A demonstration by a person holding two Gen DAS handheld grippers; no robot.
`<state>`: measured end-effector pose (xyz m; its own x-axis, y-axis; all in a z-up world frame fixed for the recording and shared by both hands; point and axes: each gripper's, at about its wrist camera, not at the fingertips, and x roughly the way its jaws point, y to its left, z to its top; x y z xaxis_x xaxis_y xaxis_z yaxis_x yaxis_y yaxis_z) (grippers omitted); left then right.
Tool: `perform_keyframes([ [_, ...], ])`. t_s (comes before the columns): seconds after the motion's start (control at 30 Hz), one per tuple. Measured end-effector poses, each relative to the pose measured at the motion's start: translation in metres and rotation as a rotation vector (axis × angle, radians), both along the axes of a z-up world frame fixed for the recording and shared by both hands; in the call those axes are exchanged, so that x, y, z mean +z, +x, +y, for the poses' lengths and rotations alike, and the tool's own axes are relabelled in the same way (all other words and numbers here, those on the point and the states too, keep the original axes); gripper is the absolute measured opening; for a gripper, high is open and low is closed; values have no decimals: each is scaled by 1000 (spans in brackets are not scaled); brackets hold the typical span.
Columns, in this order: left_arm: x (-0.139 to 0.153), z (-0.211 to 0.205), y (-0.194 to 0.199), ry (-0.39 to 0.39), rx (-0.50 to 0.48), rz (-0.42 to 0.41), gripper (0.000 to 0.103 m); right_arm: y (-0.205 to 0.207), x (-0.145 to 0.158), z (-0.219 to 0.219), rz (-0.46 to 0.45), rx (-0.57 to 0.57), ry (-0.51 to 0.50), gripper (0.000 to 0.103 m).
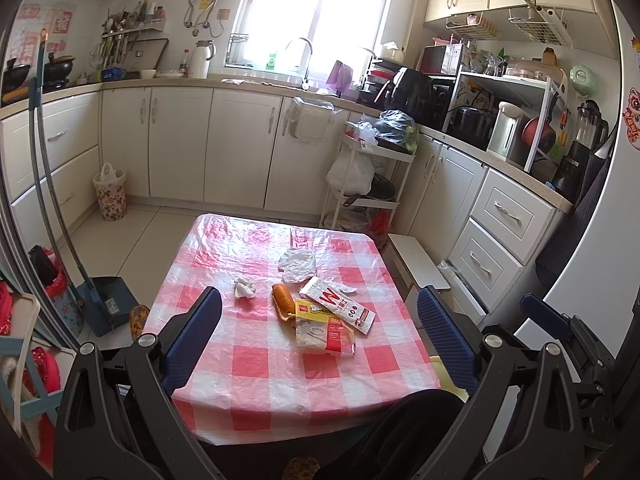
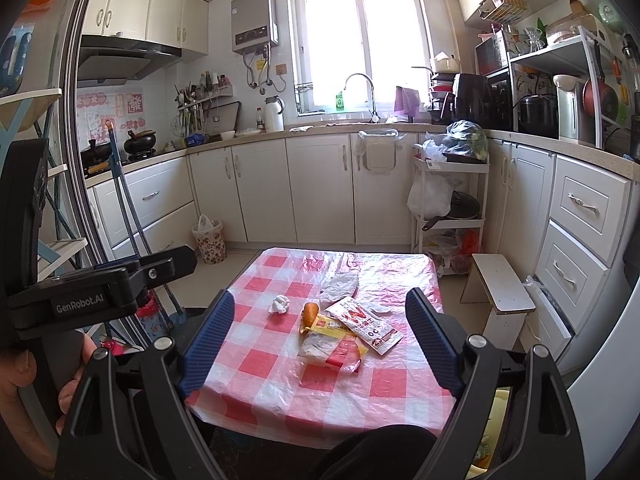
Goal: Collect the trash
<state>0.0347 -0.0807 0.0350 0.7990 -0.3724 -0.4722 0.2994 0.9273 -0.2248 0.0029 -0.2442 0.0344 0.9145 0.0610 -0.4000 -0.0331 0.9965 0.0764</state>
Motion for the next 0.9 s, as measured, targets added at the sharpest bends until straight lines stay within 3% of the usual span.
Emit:
perform_keyframes([
  [0.9,0,-1,-1,-2,0,0,95,2,1,5,-3,4,-2,84],
])
